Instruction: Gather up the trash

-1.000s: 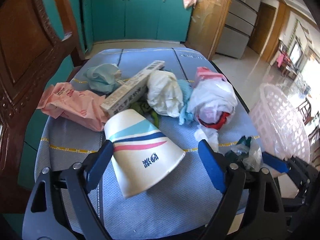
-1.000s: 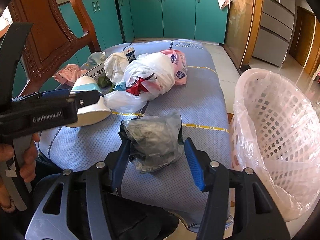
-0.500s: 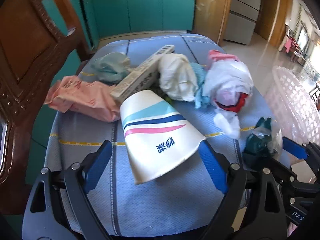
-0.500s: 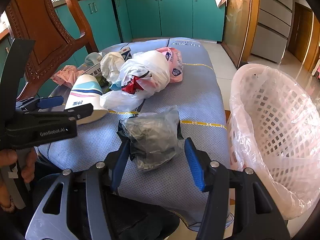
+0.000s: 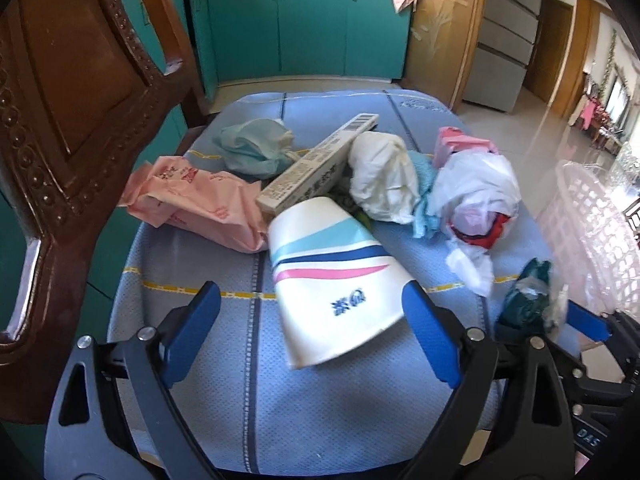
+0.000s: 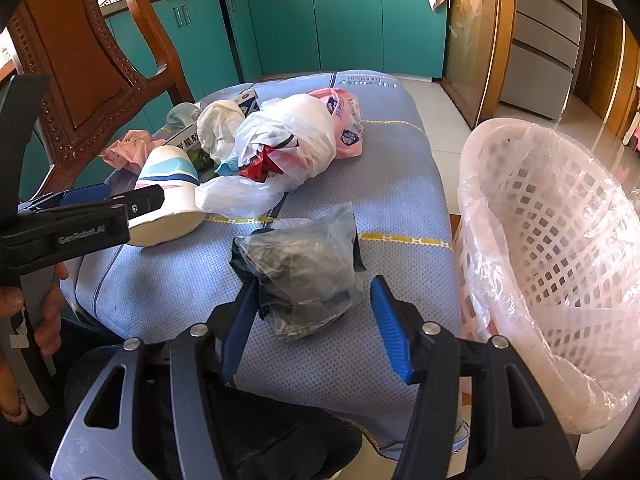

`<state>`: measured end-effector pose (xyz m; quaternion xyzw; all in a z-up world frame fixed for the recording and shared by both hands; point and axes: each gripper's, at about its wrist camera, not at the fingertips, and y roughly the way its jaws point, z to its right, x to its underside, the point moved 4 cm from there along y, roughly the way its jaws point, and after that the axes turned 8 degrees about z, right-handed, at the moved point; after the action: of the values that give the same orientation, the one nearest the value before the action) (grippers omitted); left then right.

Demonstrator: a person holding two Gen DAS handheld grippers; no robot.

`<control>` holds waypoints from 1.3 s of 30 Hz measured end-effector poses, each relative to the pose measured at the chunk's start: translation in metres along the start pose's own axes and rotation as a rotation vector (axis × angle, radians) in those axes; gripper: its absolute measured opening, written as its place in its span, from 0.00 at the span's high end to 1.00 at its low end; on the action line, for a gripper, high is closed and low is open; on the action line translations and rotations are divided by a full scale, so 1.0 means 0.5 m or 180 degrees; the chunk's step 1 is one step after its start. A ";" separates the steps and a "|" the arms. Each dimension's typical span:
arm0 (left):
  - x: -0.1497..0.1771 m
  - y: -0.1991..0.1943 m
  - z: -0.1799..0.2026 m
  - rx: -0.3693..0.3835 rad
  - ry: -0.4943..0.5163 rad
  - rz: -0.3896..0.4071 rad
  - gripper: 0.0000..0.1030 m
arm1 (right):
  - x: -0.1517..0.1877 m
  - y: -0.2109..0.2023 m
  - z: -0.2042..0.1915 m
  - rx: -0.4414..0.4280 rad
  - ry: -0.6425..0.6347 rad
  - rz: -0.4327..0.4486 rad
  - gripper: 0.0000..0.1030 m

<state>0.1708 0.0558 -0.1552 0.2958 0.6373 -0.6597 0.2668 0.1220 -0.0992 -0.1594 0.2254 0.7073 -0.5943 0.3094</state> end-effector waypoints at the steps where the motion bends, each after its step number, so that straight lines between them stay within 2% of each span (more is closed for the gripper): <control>1: 0.001 -0.003 0.003 0.0069 -0.0006 0.0003 0.10 | 0.000 0.000 0.000 0.0001 -0.0002 0.0002 0.44; 5: 0.009 -0.005 0.011 0.0224 -0.0042 -0.0030 0.08 | -0.001 0.001 -0.001 -0.0001 -0.0004 -0.0001 0.44; 9: 0.013 -0.005 0.011 0.0189 -0.0049 -0.0036 0.07 | -0.007 0.005 -0.006 0.0030 -0.0052 0.0017 0.38; 14: 0.012 -0.007 0.007 0.0164 -0.0063 -0.0003 0.07 | -0.019 0.011 -0.017 0.0019 -0.0137 0.0058 0.38; 15: 0.010 -0.004 0.005 0.0159 -0.0061 0.0008 0.07 | -0.020 0.012 -0.021 0.0025 -0.0177 0.0059 0.41; 16: 0.010 -0.005 0.004 0.0156 -0.0062 0.0019 0.07 | -0.021 0.013 -0.024 0.0022 -0.0207 0.0060 0.49; 24: 0.004 -0.013 0.003 0.0238 -0.0095 0.0107 0.07 | -0.019 0.002 -0.029 -0.0016 -0.0214 0.0098 0.53; 28: 0.008 -0.013 0.028 0.0325 0.0053 0.0121 0.06 | -0.026 -0.015 -0.013 0.0009 -0.0134 0.0143 0.53; 31: 0.011 0.002 0.050 0.0319 0.0176 0.0069 0.06 | -0.025 -0.022 0.000 0.0027 -0.0070 0.0140 0.53; 35: 0.014 0.038 0.071 0.0262 0.0325 -0.0161 0.05 | -0.022 -0.024 0.013 0.0063 -0.0015 0.0126 0.53; 39: 0.013 0.053 0.070 0.0244 0.0335 -0.0225 0.06 | -0.020 -0.026 0.014 0.0064 0.0005 0.0128 0.53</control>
<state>0.1839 0.0199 -0.1775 0.3174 0.6348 -0.6761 0.1978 0.1212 -0.1083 -0.1441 0.2431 0.6969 -0.5948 0.3185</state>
